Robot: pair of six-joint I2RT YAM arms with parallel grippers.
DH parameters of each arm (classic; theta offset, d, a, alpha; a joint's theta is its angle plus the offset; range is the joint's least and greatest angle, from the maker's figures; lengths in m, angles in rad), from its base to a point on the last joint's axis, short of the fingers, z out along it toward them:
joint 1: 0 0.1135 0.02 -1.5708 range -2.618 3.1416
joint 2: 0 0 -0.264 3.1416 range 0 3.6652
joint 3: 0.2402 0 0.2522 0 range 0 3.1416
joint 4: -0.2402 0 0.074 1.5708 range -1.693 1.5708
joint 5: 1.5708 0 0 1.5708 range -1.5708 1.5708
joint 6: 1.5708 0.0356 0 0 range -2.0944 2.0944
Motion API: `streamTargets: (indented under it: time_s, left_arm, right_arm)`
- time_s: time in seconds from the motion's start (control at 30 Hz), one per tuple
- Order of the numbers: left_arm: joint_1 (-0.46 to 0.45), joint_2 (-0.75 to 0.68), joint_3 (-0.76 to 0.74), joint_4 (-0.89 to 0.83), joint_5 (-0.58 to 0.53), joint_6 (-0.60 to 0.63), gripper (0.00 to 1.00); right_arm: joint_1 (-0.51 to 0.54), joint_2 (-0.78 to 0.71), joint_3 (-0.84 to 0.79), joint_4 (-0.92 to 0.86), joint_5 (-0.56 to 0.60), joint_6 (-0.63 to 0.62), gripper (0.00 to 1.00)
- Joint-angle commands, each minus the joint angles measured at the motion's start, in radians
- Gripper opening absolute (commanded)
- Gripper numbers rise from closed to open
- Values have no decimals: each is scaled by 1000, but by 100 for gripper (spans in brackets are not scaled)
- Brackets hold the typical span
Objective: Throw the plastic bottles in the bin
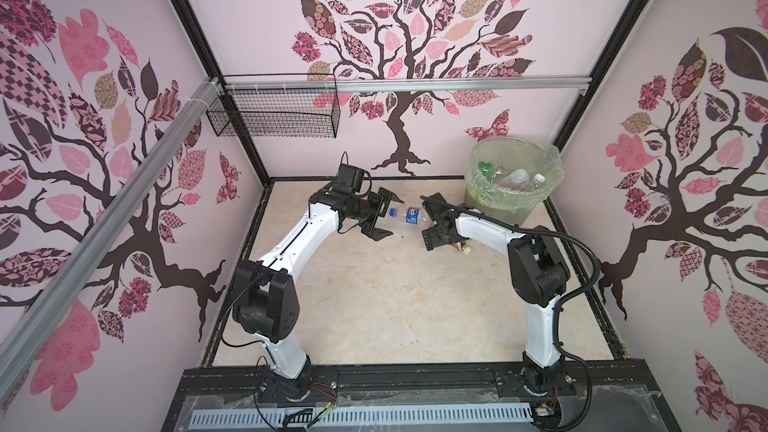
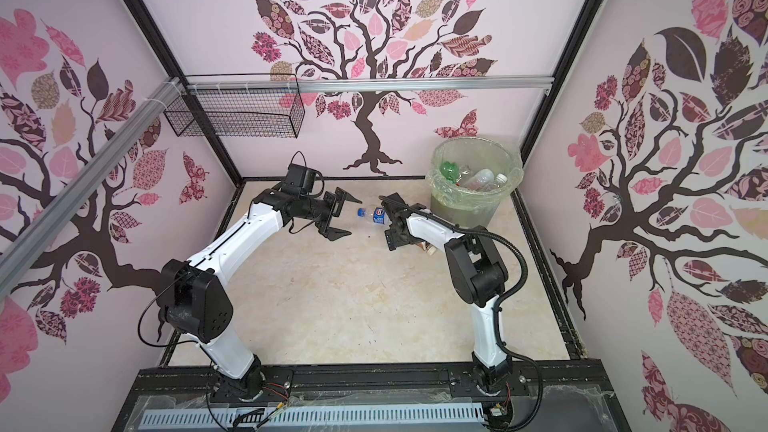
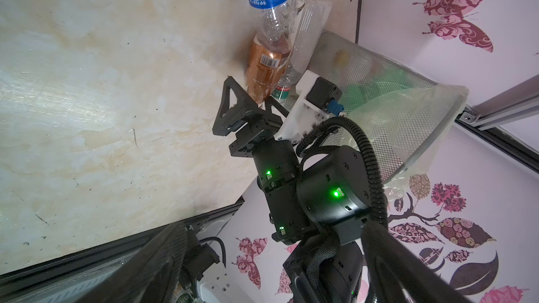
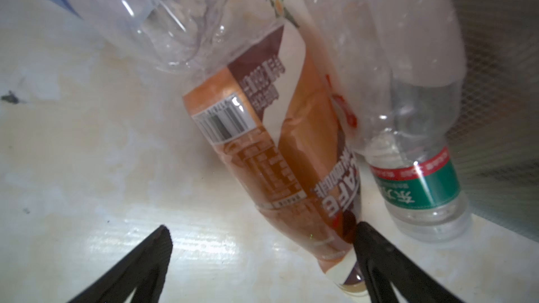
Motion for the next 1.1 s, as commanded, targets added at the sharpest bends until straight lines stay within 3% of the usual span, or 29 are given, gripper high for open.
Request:
streamTargets:
  time_s: [0.0,0.23,0.67,1.07]
  left_arm:
    - [11,-41,-25,10,6,1,98]
    - [16,-33,-24,21,14,-13,98]
    - [20,-33,-19,28,10,-18,98]
    - [43,-75,-40,17,-3,-6,98]
  right_arm:
    - [0,50,-1,-33,-68,2,99]
    - [7,17,-47,-14,-149,8,99]
    - [72,-121,-124,-25,-166,36,94]
    - [115,-147,-217,12,-187,71,62]
